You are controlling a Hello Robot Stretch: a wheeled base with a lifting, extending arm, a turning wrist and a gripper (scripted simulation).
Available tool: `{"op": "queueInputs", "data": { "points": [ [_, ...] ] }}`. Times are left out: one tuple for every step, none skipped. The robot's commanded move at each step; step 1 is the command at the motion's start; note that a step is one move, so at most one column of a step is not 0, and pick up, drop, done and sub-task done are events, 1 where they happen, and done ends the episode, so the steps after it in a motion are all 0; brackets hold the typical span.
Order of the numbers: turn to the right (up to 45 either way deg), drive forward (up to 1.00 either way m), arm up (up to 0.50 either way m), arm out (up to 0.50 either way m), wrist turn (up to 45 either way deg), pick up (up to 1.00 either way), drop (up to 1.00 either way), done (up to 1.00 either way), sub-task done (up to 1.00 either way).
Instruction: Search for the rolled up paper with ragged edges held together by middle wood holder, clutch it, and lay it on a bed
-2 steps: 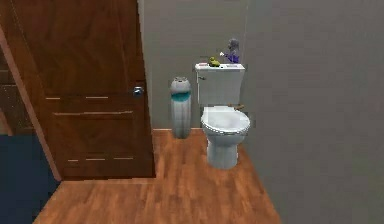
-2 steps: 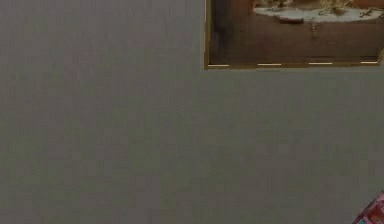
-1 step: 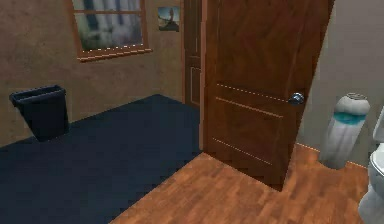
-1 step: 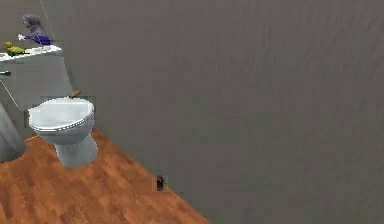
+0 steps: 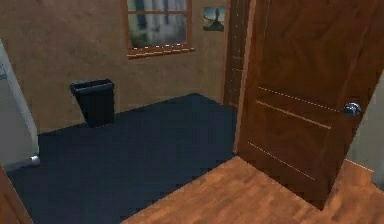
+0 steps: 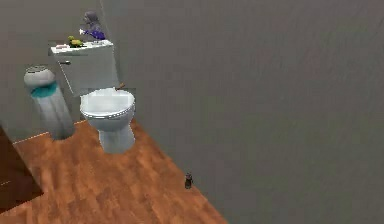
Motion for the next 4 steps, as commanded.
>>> {"op": "queueInputs", "data": {
  "points": [
    [0.0, 0.85, 0.00, 0.00, 0.0, 0.00, 0.00, 0.00, 0.00],
    [-45.0, 0.00, 0.00, 0.00, 0.0, 0.00, 0.00, 0.00, 0.00],
    [-3.0, 0.00, 0.00, 0.00, 0.0, 0.00, 0.00, 0.00, 0.00],
    [0.0, 0.85, 0.00, 0.00, 0.0, 0.00, 0.00, 0.00, 0.00]
  ]
}}
